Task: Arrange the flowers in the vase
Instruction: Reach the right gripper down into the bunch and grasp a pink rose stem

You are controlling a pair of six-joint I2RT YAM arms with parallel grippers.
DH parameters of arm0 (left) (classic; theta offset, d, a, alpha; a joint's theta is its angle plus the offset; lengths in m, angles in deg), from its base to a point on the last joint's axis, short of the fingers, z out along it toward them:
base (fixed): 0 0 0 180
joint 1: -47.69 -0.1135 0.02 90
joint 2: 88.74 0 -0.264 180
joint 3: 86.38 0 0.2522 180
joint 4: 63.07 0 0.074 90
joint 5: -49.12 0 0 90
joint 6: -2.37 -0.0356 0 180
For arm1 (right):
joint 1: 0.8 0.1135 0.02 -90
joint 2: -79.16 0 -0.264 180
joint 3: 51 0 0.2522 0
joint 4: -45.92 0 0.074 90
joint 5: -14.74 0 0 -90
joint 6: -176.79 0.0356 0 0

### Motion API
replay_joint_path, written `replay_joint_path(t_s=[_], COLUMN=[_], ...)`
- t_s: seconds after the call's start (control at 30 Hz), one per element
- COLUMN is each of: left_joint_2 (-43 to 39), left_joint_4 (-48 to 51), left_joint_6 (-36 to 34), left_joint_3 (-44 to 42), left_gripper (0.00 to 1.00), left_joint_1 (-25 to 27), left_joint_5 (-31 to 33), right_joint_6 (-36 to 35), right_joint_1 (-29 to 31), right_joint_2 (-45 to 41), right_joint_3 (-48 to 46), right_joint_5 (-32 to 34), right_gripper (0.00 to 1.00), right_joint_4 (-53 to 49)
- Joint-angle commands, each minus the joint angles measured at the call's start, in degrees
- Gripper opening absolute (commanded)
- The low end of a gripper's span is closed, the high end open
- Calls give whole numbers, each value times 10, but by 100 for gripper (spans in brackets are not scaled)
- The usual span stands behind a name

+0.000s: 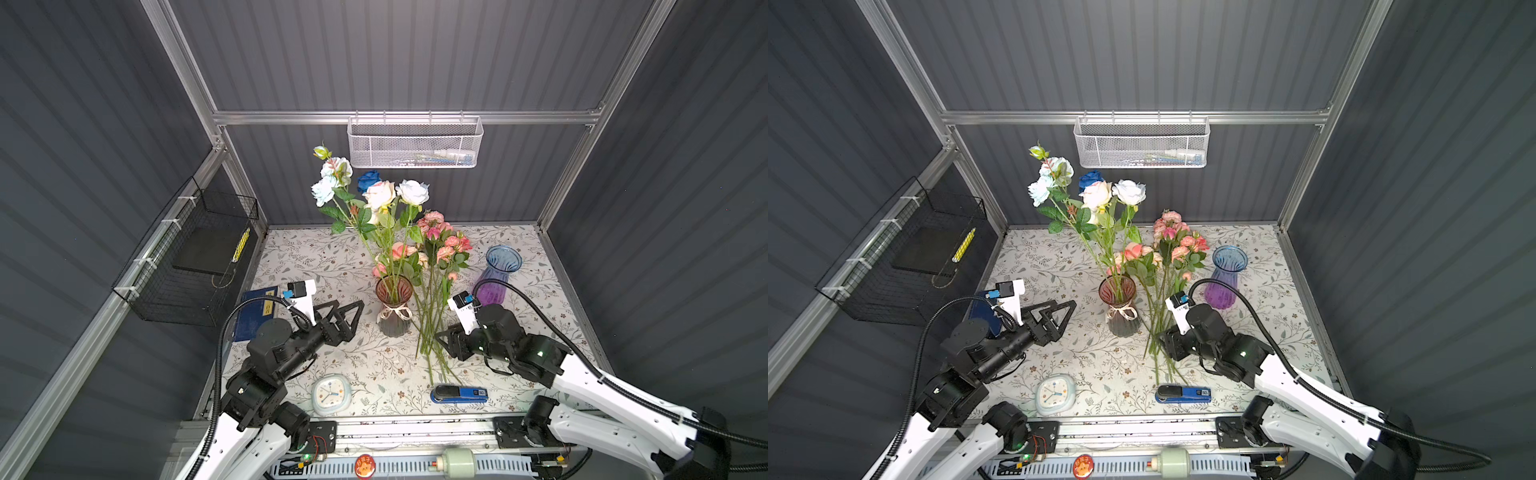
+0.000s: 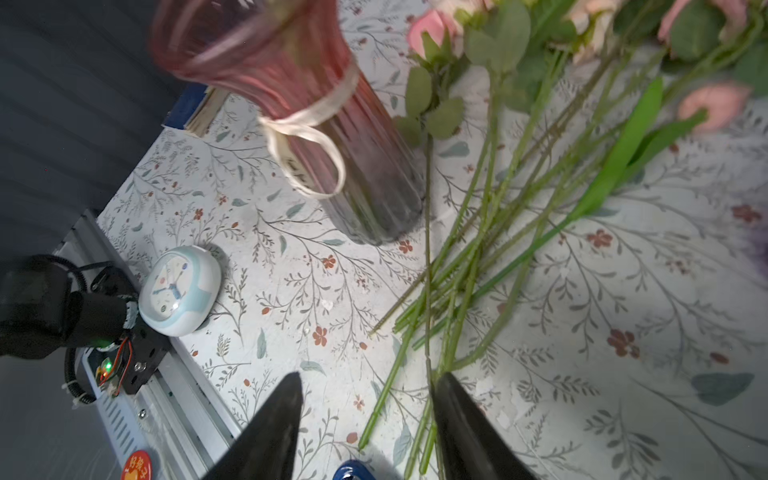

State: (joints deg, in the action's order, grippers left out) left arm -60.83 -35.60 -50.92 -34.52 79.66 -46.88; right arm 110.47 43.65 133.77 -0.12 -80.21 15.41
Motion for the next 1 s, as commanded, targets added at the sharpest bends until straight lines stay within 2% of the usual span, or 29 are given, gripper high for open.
replay_joint_path(t_s=[0.0,0.1,0.3,0.47,0.6,0.97], left_joint_2=[-7,-10,-21,-28,-33,-27], left_joint_4=[-7,-2,12,25,33,26], left_joint_6=[7,9,9,7,4,6], left_joint_3=[-7,-7,-5,-2,0,-4], left_gripper=[100,100,100,100,100,100], left_joint_1=[3,3,3,3,3,2], left_joint_5=[-5,-4,0,5,9,9], right_joint_6=[50,55,31,34,43,30], right_joint_1=[-45,-71,-96,-106,-107,-108], right_joint_2=[52,120,285,381,418,481], right_joint_3=[-10,-3,71,113,129,187], right_joint_5=[-56,-71,-100,-137,-137,-77], right_gripper=[45,40,37,32,31,27], right_joint_4=[72,129,170,193,195,155])
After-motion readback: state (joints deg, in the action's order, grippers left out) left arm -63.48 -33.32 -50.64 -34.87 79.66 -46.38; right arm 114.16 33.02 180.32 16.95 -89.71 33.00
